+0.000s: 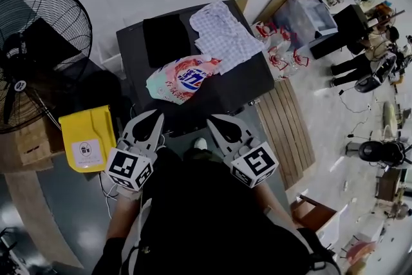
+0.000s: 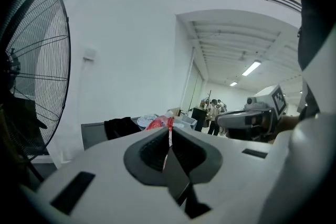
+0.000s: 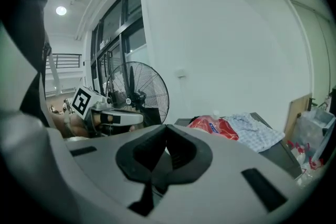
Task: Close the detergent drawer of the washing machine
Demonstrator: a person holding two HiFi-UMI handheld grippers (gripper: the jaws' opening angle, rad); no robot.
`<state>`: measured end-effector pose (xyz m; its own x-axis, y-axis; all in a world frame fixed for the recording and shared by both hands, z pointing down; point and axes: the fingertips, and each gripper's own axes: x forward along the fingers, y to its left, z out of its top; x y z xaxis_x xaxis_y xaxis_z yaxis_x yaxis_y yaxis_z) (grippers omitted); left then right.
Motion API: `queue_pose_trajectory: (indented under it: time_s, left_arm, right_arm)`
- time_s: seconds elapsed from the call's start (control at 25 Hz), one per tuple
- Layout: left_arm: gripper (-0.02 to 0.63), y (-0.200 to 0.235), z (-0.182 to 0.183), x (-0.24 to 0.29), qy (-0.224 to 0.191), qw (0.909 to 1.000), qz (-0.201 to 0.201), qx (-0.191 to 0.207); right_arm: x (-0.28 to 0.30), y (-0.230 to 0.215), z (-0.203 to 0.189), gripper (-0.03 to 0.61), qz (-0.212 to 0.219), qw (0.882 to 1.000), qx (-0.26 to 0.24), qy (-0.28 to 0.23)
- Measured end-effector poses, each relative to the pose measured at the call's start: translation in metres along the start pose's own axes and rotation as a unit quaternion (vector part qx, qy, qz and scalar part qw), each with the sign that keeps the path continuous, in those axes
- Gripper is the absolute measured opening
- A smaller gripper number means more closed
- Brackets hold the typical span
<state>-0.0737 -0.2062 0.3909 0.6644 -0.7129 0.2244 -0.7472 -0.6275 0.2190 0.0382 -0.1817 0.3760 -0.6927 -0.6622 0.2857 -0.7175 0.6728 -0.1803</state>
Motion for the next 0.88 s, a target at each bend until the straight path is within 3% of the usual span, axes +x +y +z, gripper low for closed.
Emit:
queue_pose_trajectory:
  time_s: [0.36, 0.88]
  left_arm:
    - [0.012, -0.013, 0.015, -0.008, -0.019, 0.9998, -0.009, 0.003]
    - [0.012, -0.031, 0.007, -0.014, -0.012, 0.9996, -0.023, -0.006]
  right_arm:
    - [-0.012, 0.011, 0.021, 0.015, -0.009, 0.999, -0.018, -0.029]
    - [-0.021, 0.018, 0.011, 0.015, -0.015, 0.999, -0.021, -0.020]
